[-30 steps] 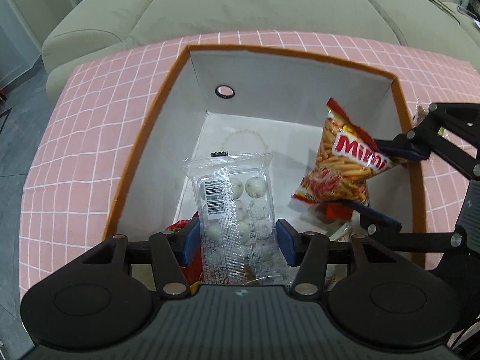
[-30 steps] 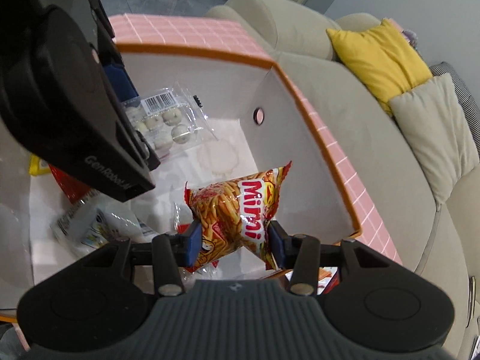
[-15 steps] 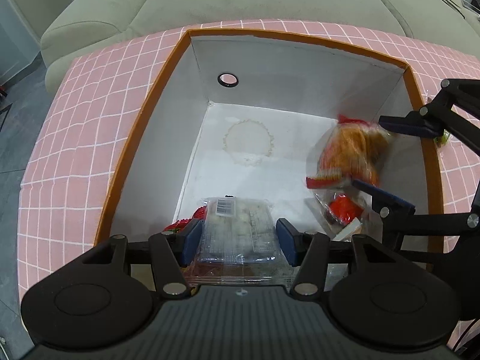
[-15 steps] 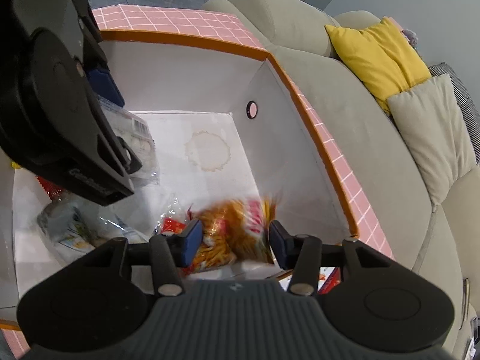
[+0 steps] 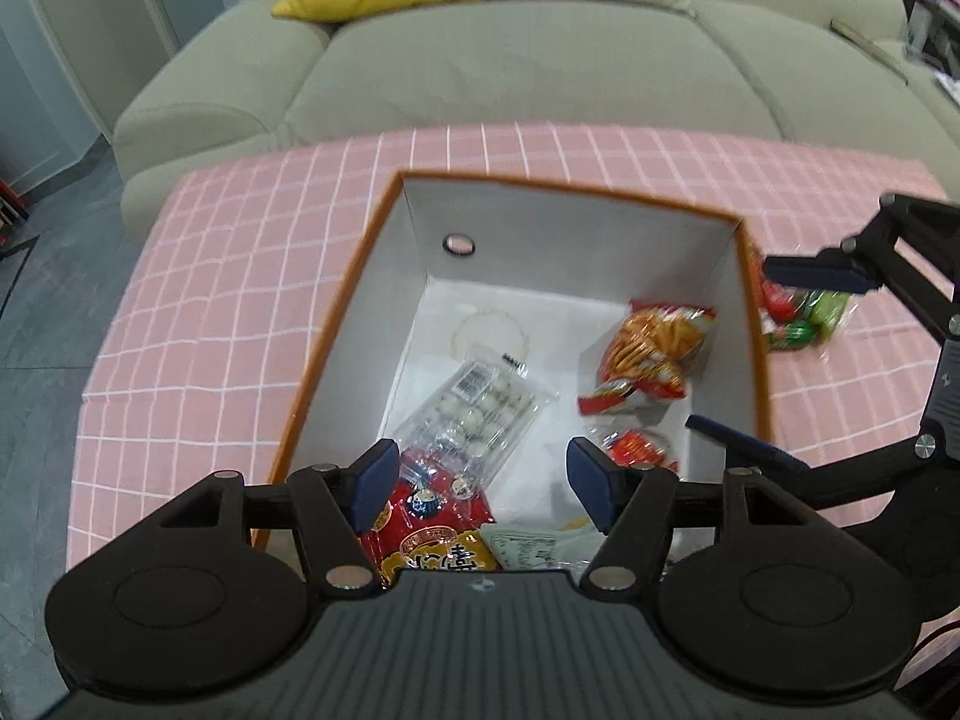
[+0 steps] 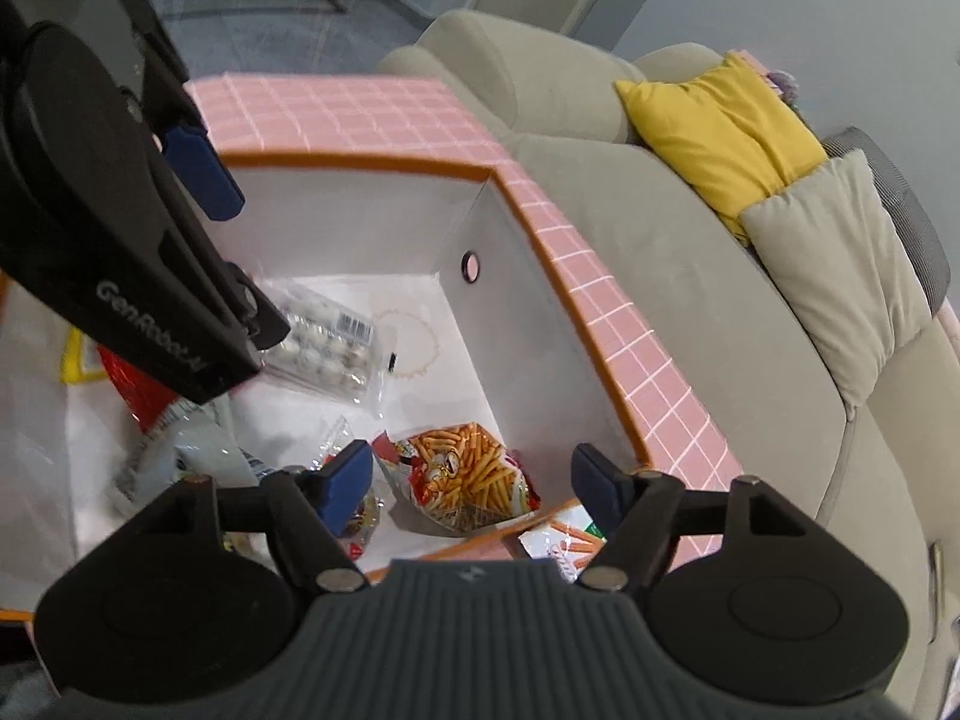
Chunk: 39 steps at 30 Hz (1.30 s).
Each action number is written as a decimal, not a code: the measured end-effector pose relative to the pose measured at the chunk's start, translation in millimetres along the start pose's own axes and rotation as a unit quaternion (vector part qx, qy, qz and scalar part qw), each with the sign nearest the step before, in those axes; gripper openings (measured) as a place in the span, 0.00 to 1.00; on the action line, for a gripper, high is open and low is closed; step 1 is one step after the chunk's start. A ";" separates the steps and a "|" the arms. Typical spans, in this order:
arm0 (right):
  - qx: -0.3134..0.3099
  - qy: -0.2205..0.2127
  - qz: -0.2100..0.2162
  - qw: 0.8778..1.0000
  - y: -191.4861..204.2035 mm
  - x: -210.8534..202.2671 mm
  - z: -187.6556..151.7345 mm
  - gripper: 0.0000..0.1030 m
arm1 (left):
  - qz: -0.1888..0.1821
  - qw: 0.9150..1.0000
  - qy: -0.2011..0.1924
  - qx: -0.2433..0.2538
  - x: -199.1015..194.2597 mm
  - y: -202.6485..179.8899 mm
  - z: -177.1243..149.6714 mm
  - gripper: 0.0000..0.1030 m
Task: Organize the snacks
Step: 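Lift both open tools out of the box toward the remaining snacks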
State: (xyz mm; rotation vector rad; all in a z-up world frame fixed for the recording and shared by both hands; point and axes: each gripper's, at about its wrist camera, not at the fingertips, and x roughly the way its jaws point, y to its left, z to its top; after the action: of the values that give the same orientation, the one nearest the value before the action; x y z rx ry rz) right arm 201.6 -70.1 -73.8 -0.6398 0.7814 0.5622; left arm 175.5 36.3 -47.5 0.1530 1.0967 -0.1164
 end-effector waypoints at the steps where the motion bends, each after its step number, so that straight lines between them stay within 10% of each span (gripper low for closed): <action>1: 0.013 -0.006 0.003 1.000 -3.3 -6.4 -1.2 0.69 | -0.001 1.000 -0.006 -0.001 -5.7 -1.9 -0.7 0.74; 24: 0.238 -0.082 -0.037 0.967 -42.9 -116.4 -103.8 0.73 | -0.057 0.989 -0.130 -0.036 -85.9 -79.8 -32.6 0.74; 39: 0.318 -0.027 -0.075 0.945 -57.6 -97.9 -202.2 0.74 | -0.119 0.987 -0.109 -0.001 -47.0 -148.5 -46.8 0.72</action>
State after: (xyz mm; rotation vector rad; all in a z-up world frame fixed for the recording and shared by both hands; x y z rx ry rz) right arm 90.1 -272.8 -89.7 -0.0830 0.7984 0.1624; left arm 88.2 -100.3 -36.3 0.0058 0.8930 -0.3382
